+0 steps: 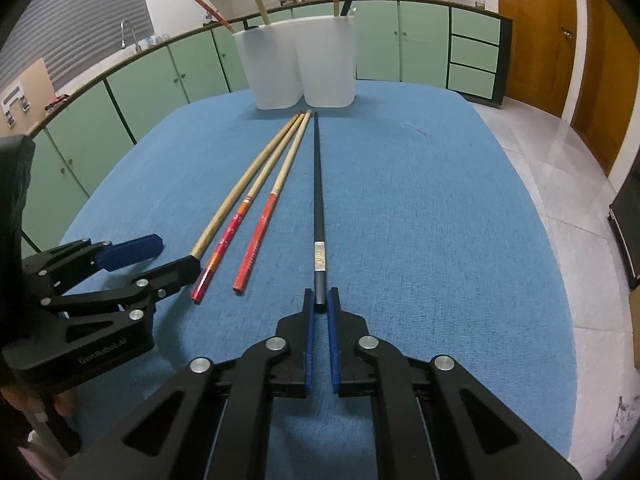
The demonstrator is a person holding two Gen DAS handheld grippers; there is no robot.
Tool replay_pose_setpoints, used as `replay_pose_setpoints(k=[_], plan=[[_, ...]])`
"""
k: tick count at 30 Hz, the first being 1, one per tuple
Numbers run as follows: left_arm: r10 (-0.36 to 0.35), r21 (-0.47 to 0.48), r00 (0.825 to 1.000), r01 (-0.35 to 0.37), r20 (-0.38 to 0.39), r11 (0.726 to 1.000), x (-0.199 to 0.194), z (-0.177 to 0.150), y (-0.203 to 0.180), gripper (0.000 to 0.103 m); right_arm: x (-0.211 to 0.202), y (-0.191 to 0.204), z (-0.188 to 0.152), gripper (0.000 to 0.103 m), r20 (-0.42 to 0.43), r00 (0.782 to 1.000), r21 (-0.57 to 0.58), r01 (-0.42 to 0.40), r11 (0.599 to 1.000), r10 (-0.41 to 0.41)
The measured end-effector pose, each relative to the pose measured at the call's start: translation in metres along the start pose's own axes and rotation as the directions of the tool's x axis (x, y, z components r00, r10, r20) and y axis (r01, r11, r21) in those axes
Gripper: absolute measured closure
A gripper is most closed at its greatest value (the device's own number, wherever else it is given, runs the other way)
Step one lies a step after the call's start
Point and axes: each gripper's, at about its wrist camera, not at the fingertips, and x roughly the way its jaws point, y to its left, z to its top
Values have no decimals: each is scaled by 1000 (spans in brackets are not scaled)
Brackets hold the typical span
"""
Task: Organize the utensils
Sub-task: 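Grasp the black chopstick with the right tool while the left tool grasps a wooden chopstick, then lift both chopsticks and carry them above the white caddy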
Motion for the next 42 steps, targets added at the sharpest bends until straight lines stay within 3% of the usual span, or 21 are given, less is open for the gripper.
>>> replay_pose_setpoints(k=[6, 8, 16, 22, 35, 42], plan=[[-7, -12, 1000, 7, 7, 1000, 1, 2, -2, 83, 2, -1, -1, 96, 5, 1000, 7, -2, 1000, 2], [4, -7, 1000, -4, 6, 1000, 1, 2, -4, 97, 2, 0, -1, 96, 6, 1000, 6, -1, 1000, 1], [4, -22, 1000, -3, 15, 1000, -16, 9, 3, 97, -13, -6, 6, 97, 16, 1000, 5, -14, 1000, 13], [18, 2, 993, -18, 113, 1000, -57, 26, 5, 97, -47, -8, 23, 97, 84, 996, -9, -22, 1000, 22], [-3, 6, 937, 1, 349, 1000, -138, 83, 13, 97, -124, -19, 82, 97, 287, 956, -13, -59, 998, 61], [-37, 16, 915, 33, 402, 999, -156, 109, 12, 97, -148, -18, 118, 97, 355, 929, -46, -98, 994, 108]])
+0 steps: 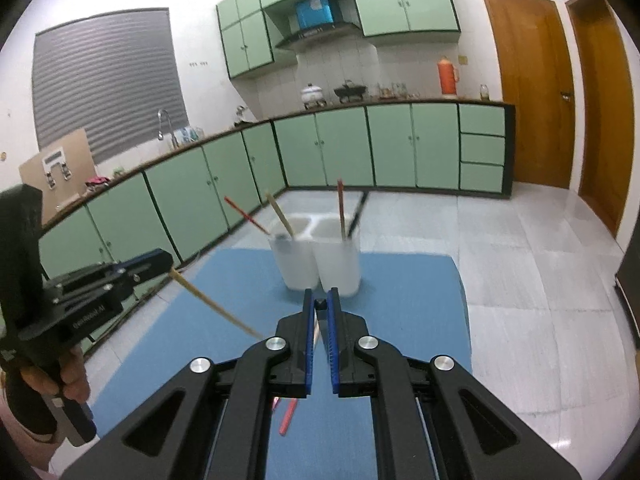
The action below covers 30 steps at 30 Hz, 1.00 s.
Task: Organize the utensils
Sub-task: 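Lift both chopsticks and carry them above the white caddy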
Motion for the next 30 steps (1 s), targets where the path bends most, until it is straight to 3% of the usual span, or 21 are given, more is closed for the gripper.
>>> replay_pose_setpoints(k=[18, 30], plan=[[-22, 21, 988, 19, 154, 1000, -16, 60, -1, 97, 3, 20, 68, 97, 82, 991, -86, -103, 991, 110], [24, 16, 958, -29, 285, 999, -17, 124, 11, 97, 25, 27, 144, 97, 155, 977, -127, -129, 984, 148]])
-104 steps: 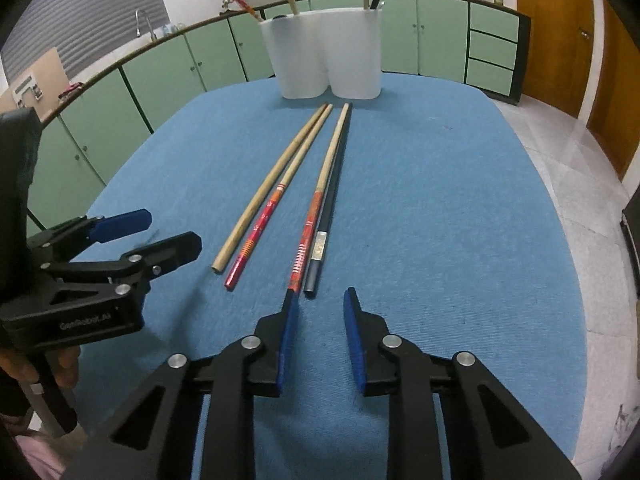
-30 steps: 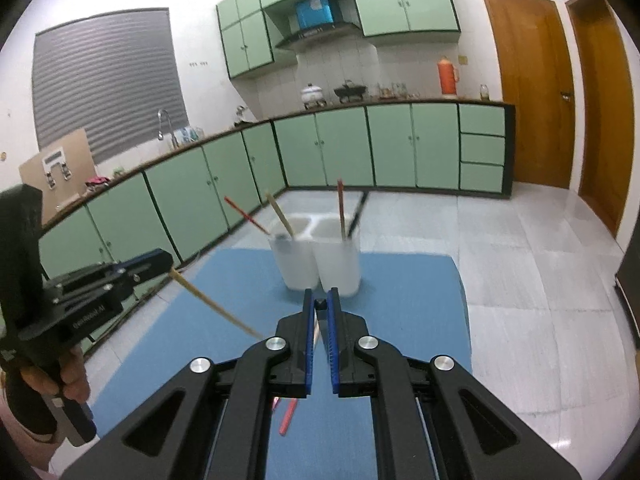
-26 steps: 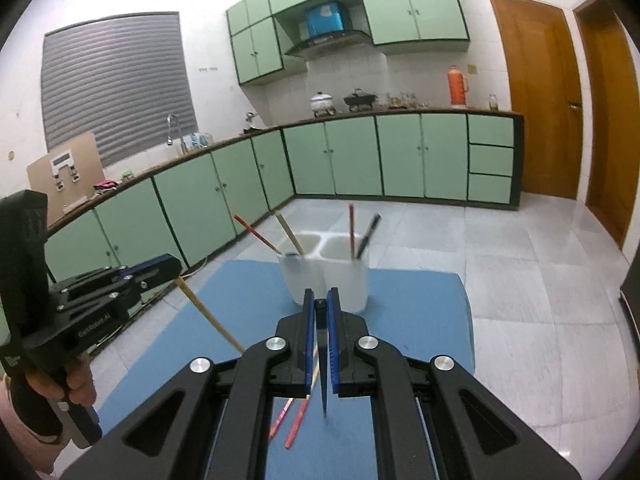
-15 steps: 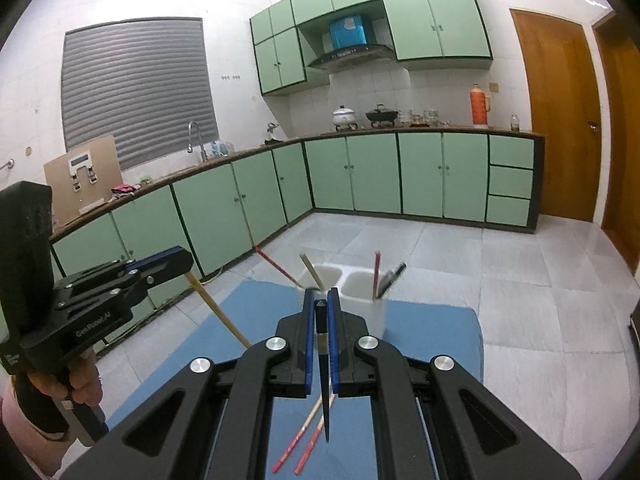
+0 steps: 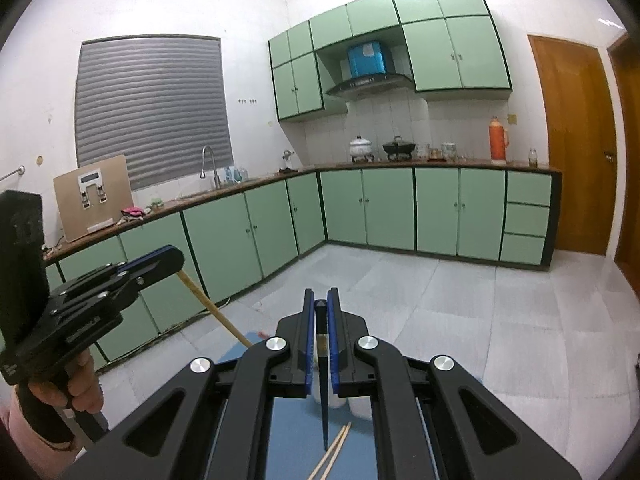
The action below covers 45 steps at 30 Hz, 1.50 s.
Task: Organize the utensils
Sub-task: 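Lift both chopsticks and carry them above the white caddy, then lower the chopsticks into the caddy and open both tools, then move both open tools back over the last two chopsticks on the mat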
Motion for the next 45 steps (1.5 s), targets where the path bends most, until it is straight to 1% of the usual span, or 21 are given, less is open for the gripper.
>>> replay_pose_setpoints(k=[3, 7, 10, 14, 17, 20, 27, 31, 33, 34, 36, 37, 38, 40, 41, 42, 44, 45], plan=[[11, 1, 1000, -11, 29, 1000, 5, 13, 3, 97, 11, -2, 20, 97, 22, 1000, -10, -3, 1000, 3], [15, 3, 999, -15, 52, 1000, 20, 26, 6, 97, 26, -9, 35, 97, 42, 999, -11, 11, 1000, -10], [9, 6, 999, -9, 33, 1000, 41, 29, 5, 97, 46, -18, 43, 97, 43, 998, -8, 37, 999, -36], [0, 9, 1000, 0, -8, 1000, 67, 22, 6, 97, 69, -33, 46, 97, 38, 997, 10, 60, 998, -60], [8, 14, 1000, -7, -28, 1000, 84, 17, 10, 97, 86, -43, 43, 97, 30, 997, 14, 74, 997, -74], [12, 4, 998, -12, -54, 1000, 106, 9, 16, 97, 103, -51, 33, 97, 4, 997, 24, 80, 997, -80], [4, -19, 994, -6, -107, 1000, 144, -14, 28, 97, 125, -57, 1, 97, -64, 996, 41, 67, 997, -64], [-8, -24, 988, 5, -152, 1000, 155, -30, 31, 97, 133, -56, -16, 97, -110, 993, 40, 49, 998, -45], [-16, -39, 984, 10, -178, 999, 159, -36, 35, 96, 134, -53, -24, 96, -139, 990, 29, 43, 999, -39], [-18, -45, 983, 9, -185, 999, 159, -38, 37, 94, 133, -53, -25, 96, -140, 989, 26, 45, 999, -40], [-19, -57, 983, 9, -185, 998, 154, -41, 41, 82, 125, -52, -29, 90, -134, 990, 31, 45, 999, -40], [-16, -59, 984, 5, -178, 998, 151, -41, 42, 71, 122, -53, -29, 84, -129, 991, 34, 48, 998, -43], [-10, -59, 985, 0, -170, 998, 146, -42, 43, 65, 114, -53, -31, 79, -115, 992, 38, 55, 998, -50], [-3, -56, 988, -5, -155, 998, 135, -41, 45, 61, 102, -53, -32, 73, -98, 993, 43, 64, 997, -60], [-2, -56, 989, -6, -147, 998, 130, -41, 45, 56, 97, -53, -32, 66, -91, 994, 44, 70, 997, -66], [3, -61, 990, -12, -138, 998, 121, -41, 45, 53, 88, -53, -33, 62, -78, 994, 47, 81, 996, -77], [5, -73, 993, -14, -117, 997, 104, -44, 45, 43, 73, -52, -37, 44, -52, 994, 53, 100, 994, -97], [6, -73, 994, -14, -111, 997, 99, -44, 43, 40, 64, -51, -40, 40, -36, 993, 58, 110, 992, -108]])
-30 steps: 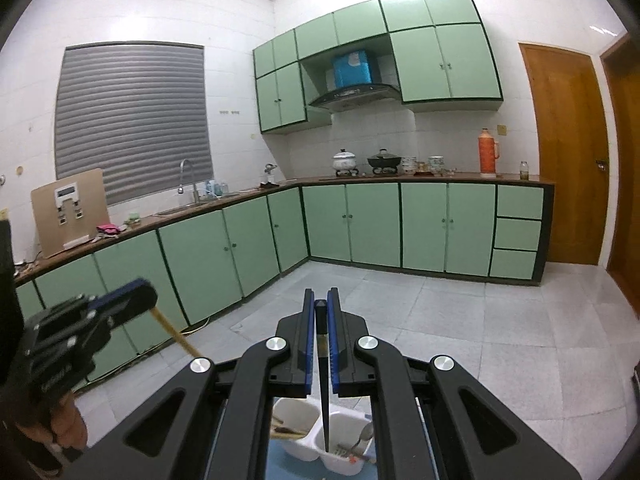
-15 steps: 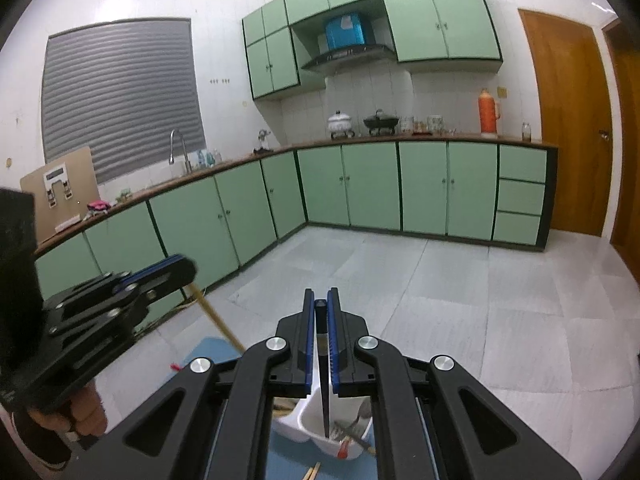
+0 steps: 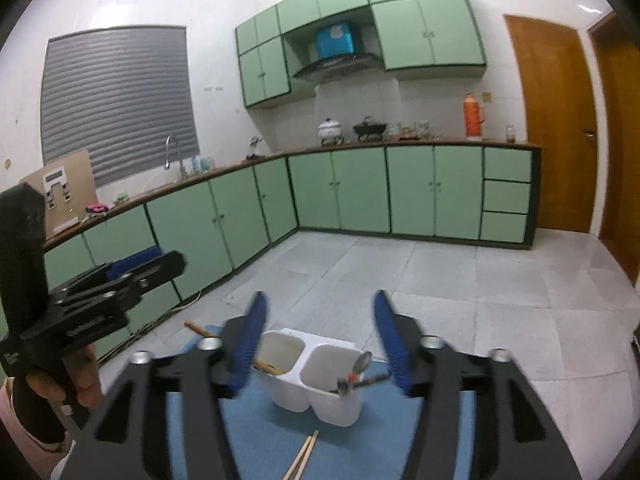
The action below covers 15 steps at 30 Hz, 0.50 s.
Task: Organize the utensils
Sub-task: 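Move both open tools back over the last two chopsticks on the mat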
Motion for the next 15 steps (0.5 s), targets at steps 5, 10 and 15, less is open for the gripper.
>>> replay_pose_setpoints(k=[5, 10, 15], plan=[[10, 2, 1000, -10, 26, 1000, -38, -26, -10, 14, -36, 3, -26, 9, 48, 997, 31, 57, 998, -59], [31, 24, 1000, -31, 4, 999, -60, -61, -19, 10, -59, 7, -62, 6, 25, 993, 55, 114, 992, -115], [37, 41, 996, -34, -76, 999, -68, -99, -18, 10, -71, 8, -100, 6, -39, 992, 94, 125, 988, -122]])
